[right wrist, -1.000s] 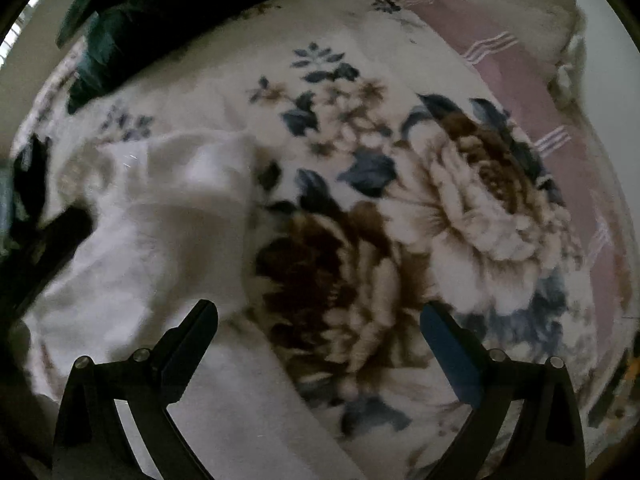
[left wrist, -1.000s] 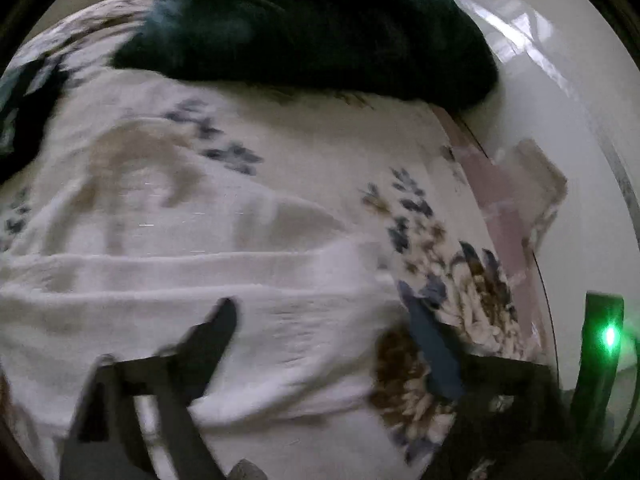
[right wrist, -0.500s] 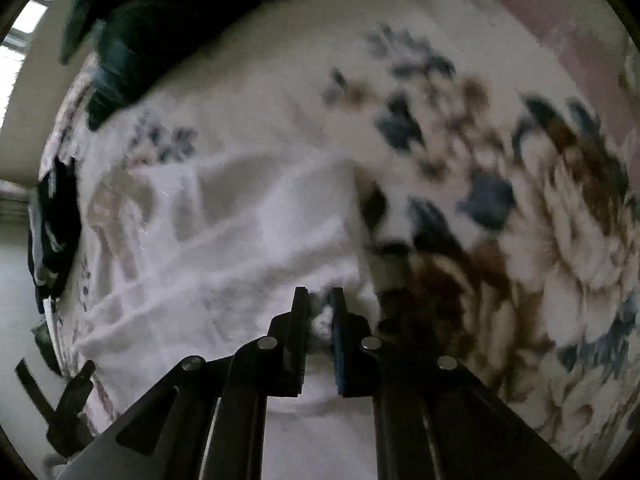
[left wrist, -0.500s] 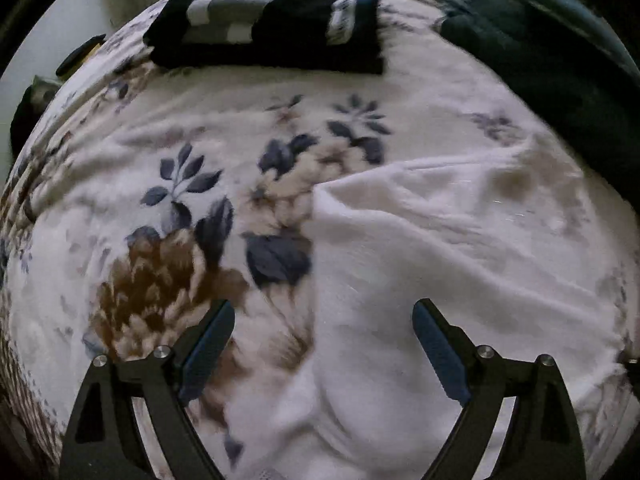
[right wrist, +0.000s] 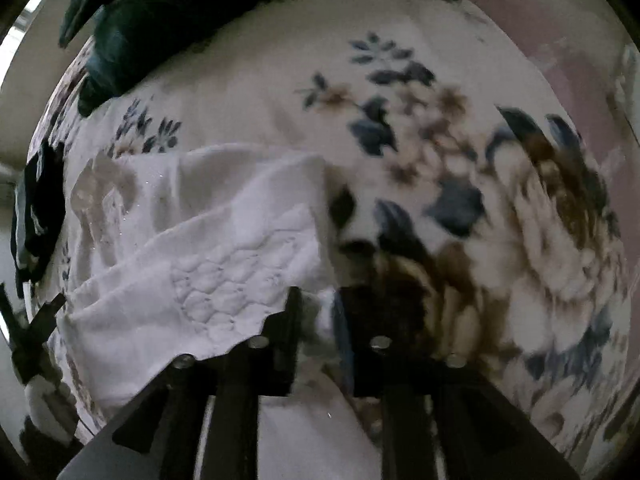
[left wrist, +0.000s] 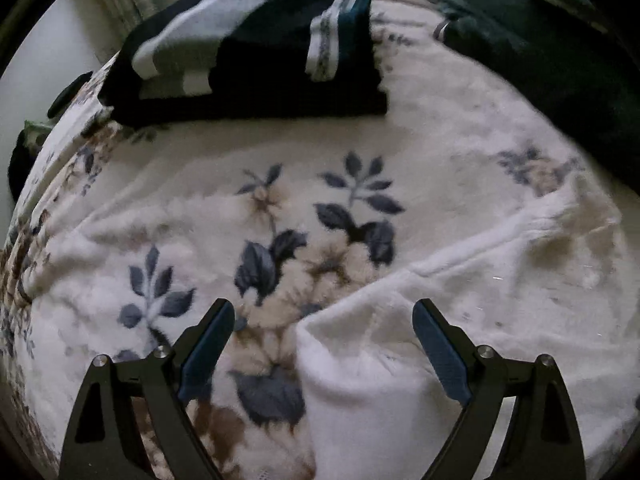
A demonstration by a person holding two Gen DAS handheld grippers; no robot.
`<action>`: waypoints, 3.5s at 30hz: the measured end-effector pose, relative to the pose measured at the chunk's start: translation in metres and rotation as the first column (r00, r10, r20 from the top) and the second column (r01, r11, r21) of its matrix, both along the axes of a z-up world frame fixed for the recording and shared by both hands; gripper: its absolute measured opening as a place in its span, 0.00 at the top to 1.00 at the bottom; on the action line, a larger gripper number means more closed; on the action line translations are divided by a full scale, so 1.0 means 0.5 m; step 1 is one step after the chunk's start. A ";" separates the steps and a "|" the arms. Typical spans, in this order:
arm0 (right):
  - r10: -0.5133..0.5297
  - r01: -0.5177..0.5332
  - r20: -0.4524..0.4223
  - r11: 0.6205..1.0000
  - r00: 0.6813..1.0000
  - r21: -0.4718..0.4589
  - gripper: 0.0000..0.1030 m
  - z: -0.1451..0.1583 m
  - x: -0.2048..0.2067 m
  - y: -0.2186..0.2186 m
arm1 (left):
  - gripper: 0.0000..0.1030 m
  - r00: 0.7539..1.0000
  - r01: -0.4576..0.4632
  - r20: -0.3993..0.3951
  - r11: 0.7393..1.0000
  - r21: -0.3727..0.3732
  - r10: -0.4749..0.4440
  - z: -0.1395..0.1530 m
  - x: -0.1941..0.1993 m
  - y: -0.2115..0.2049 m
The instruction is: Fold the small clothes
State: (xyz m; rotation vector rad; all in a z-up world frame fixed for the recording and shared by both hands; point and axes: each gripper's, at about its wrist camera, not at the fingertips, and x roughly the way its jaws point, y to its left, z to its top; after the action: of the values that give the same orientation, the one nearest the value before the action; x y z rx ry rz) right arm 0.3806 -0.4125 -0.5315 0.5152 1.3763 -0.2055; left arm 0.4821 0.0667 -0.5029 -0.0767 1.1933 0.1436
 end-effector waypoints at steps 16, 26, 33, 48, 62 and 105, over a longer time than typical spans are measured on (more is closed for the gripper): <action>0.069 -0.071 -0.062 0.997 0.996 -0.026 0.42 -0.024 -0.024 0.042 | 0.10 0.996 0.014 -0.080 0.992 -0.129 -0.024 0.000 -0.096 0.013; 0.012 0.014 -0.249 0.995 0.968 0.104 0.42 -0.051 -0.372 0.032 | 0.10 0.950 0.043 -0.290 0.970 -0.239 -0.113 0.001 -0.455 0.033; -0.011 0.079 -0.325 0.977 0.946 0.197 0.42 -0.126 -0.532 0.015 | 0.10 0.917 -0.027 -0.391 0.967 -0.253 -0.077 -0.063 -0.630 0.062; 0.117 -0.034 -0.284 0.959 0.952 0.283 0.76 -0.089 -0.559 -0.023 | 0.86 0.934 -0.107 -0.357 0.961 -0.257 0.008 -0.020 -0.733 0.042; 0.178 -0.150 -0.132 0.969 0.975 0.196 0.30 0.236 -0.263 -0.107 | 0.02 0.967 0.178 -0.130 0.948 -0.266 -0.218 0.202 -0.655 -0.325; 0.527 -0.520 0.086 0.777 0.846 0.354 0.92 0.214 0.339 0.214 | 0.95 0.975 -0.221 -0.048 0.928 -0.299 0.217 0.231 -0.767 -0.386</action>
State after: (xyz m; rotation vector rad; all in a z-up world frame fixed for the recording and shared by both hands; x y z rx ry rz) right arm 0.5500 -0.3055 -0.4245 0.4116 1.5314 0.5188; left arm 0.0984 -0.1261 -0.3874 -0.4808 1.2121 0.1561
